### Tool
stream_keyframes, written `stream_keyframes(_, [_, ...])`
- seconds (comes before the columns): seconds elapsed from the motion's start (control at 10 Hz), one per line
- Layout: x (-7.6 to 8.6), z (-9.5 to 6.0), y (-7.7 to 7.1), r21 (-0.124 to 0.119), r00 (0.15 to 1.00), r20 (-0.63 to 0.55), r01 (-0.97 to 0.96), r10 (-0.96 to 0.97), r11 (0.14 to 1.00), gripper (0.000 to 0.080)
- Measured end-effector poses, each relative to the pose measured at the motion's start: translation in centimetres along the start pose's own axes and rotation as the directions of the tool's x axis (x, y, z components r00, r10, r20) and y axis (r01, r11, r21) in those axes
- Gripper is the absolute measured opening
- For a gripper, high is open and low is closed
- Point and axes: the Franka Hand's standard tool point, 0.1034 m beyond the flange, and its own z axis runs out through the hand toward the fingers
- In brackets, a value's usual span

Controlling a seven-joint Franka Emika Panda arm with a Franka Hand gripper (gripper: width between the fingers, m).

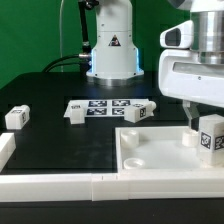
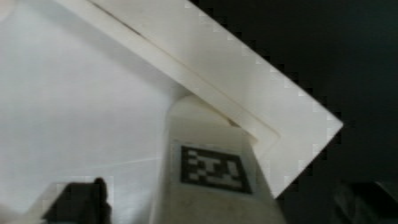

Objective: Assemble one leg

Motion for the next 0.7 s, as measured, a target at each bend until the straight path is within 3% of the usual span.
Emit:
stream_keyframes(0.2, [0.1,-0.1,-0.1,0.005,0.971,-0.003,0.241,-0.241,0.97,0.0646])
stream_keyframes(0.7, [1.4,-0.1,0.6,-0.002,0.698,-0.007,0.716,-0.716,0.698,0.0649])
